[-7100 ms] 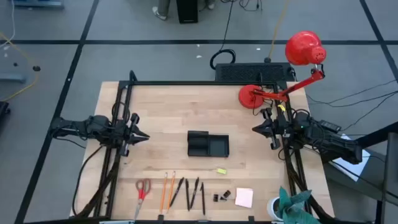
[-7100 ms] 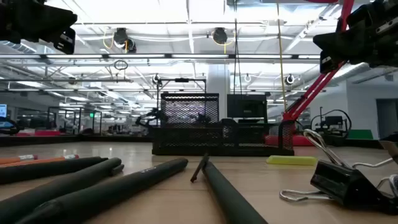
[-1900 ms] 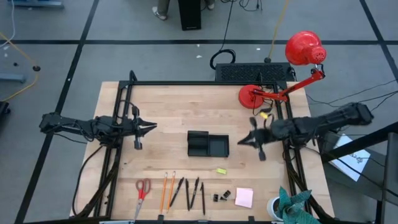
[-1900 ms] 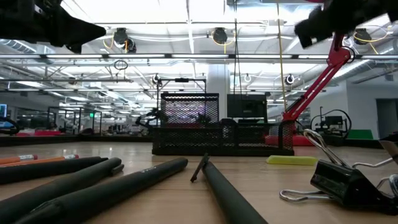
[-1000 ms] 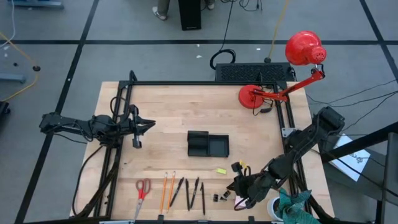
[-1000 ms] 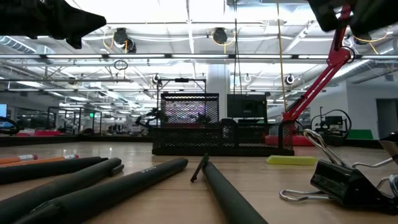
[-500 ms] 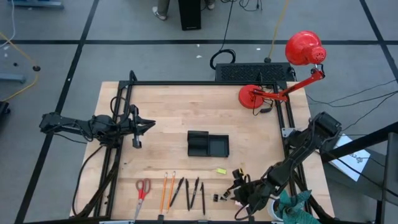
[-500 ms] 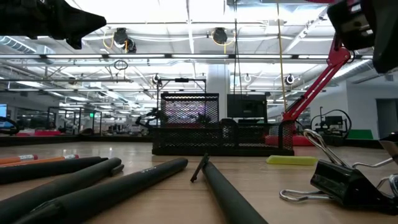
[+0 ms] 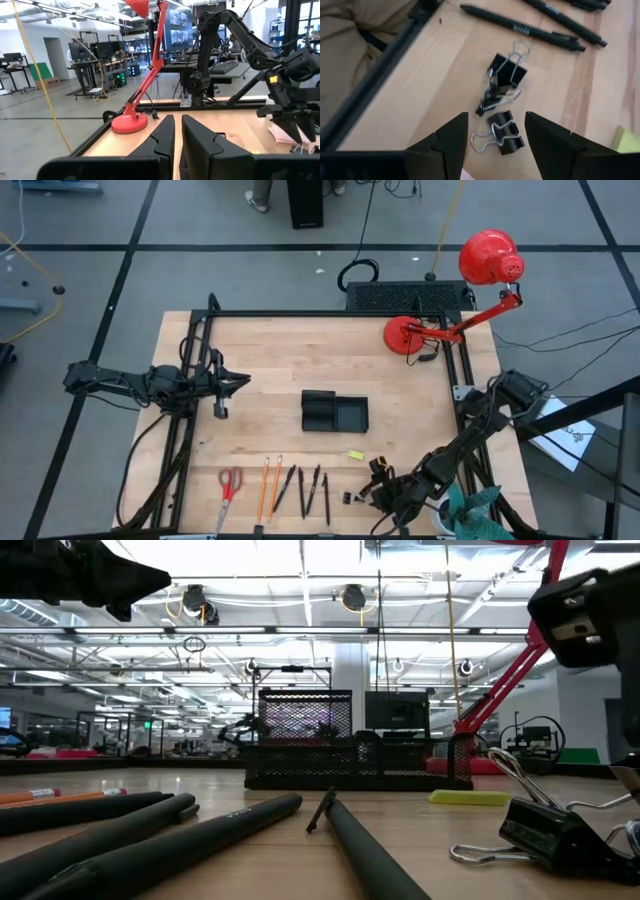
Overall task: Pick and place office supplies into organizer
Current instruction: Put the top black binder clip into the desk organizer
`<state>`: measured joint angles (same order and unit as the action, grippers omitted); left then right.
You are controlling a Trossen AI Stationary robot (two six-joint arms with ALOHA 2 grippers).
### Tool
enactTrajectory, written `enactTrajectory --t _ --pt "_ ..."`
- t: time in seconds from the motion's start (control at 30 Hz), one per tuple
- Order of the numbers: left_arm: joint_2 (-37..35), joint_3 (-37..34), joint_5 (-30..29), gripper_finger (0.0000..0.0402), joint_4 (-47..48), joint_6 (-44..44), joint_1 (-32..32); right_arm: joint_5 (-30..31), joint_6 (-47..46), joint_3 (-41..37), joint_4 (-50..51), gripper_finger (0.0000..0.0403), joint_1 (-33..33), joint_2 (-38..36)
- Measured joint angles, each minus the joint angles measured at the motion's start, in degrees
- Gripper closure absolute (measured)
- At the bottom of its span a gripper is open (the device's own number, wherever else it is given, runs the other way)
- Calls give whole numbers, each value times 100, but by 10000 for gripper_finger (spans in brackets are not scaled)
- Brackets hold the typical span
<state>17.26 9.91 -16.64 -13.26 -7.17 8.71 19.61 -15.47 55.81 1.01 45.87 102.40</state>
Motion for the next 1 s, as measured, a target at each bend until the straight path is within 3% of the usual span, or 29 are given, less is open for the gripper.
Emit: enactTrajectory --t 0.47,0.83,1.0 --pt "0 0 0 360 -4 147 0 146 229 0 9 274 -2 242" --pt "0 0 0 360 -5 147 0 185 271 0 -18 392 -3 231" --pt "0 0 0 360 -7 147 0 305 267 0 21 394 -4 181"
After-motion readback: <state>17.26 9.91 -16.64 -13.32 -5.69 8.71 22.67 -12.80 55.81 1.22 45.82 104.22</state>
